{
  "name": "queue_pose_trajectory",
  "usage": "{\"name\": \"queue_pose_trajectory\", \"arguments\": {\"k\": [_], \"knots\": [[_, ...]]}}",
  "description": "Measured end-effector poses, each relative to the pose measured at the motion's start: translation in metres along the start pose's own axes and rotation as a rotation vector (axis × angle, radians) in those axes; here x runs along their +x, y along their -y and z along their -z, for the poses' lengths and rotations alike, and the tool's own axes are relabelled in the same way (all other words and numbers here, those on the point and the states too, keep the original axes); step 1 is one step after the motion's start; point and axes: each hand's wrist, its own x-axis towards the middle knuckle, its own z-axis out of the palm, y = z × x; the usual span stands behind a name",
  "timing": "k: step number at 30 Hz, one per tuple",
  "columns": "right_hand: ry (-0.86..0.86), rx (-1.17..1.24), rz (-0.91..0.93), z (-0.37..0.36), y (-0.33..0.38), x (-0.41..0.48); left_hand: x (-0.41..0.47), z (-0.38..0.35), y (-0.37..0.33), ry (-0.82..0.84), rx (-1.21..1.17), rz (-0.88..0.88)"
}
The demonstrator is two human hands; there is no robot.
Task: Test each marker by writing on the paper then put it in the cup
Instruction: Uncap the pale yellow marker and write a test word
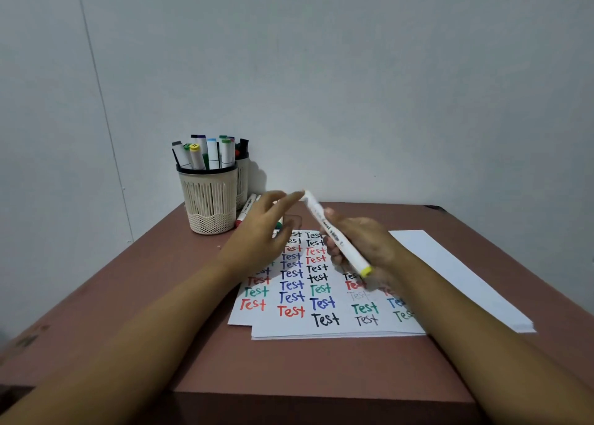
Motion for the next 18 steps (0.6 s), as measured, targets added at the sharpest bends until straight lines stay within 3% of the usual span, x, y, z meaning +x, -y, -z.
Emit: {"name": "queue_pose_trajectory", "arguments": {"k": [4, 7, 10, 13, 18], "knots": [[0.088, -0.107, -0.07, -0.001, 0.0, -0.003, 0.002, 0.0, 0.005, 0.05, 0.2, -0.178], [0.115, 0.061, -0.112, 0.0, 0.0, -0.001, 0.001, 0.0, 0.004, 0.11, 0.263, -0.205], [0.123, 0.216, -0.049, 0.002, 0.002, -0.001, 0.001, 0.003, -0.002, 0.167, 0.203, -0.094], [0.152, 0.167, 0.055, -0.001, 0.0, -0.003, -0.001, 0.004, -0.009, 0.258, 0.173, -0.033], [0.064, 0.114, 0.17, -0.004, -0.005, 0.002, 0.0, 0.0, -0.015, 0.258, 0.191, -0.04]]}}
